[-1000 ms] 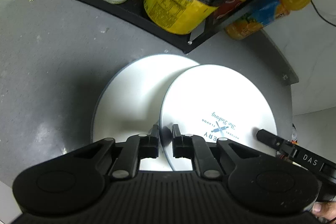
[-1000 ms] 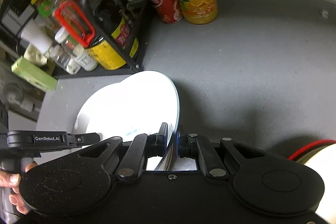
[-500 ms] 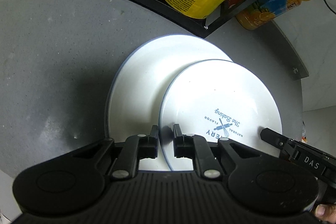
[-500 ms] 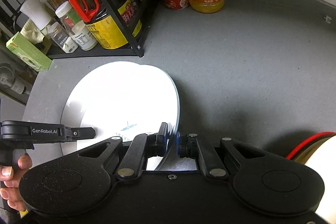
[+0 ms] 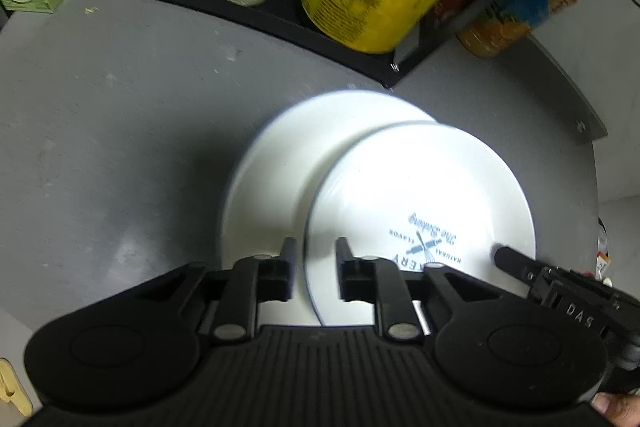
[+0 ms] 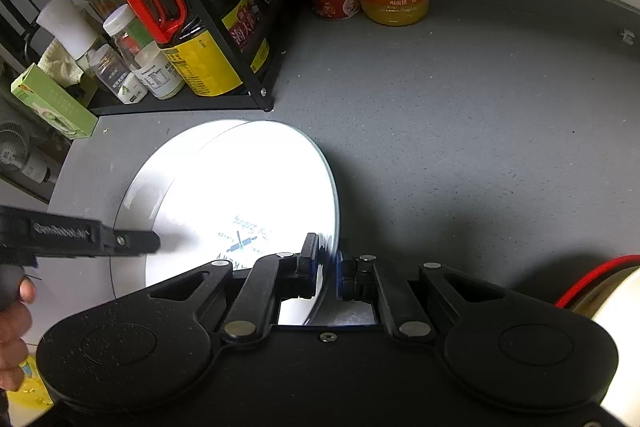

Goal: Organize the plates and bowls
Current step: 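Lower the 'BAKERY' plate onto the plate stack and open both grippers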

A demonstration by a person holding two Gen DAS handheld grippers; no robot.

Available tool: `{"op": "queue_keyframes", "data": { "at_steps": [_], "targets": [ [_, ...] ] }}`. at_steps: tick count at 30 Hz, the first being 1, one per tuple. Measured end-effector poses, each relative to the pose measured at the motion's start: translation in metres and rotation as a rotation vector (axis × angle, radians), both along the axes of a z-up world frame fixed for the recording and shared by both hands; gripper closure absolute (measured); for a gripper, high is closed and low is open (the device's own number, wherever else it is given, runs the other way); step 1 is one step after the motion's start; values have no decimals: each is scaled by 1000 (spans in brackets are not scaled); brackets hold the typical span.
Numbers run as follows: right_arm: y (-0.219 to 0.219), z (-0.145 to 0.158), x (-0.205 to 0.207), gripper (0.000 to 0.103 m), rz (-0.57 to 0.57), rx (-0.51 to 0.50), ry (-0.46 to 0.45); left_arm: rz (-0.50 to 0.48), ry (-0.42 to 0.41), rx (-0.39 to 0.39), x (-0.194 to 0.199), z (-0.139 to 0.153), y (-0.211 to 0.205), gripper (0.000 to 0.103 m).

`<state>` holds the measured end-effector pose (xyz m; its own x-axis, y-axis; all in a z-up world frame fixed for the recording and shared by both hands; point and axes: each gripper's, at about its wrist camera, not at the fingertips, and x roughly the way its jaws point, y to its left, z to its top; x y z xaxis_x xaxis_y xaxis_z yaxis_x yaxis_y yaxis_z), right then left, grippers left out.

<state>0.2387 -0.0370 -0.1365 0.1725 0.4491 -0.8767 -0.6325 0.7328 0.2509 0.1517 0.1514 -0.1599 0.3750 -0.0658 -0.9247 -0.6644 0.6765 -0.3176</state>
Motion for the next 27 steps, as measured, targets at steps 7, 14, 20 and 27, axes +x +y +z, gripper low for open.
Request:
{"op": "queue_keyframes", "data": {
  "at_steps": [7, 14, 20, 27],
  "targets": [
    [4, -2, 1, 93, 16, -7, -4, 62, 3, 96, -9, 19, 9, 29],
    [2, -10, 4, 79, 6, -17, 19, 75, 24, 51, -10, 4, 7, 29],
    [5, -14, 3, 79, 20, -22, 34, 94, 60, 58, -9, -12, 6, 29],
    [7, -20, 2, 78, 26, -23, 55, 91, 71, 65, -15, -22, 12, 43]
  ]
}}
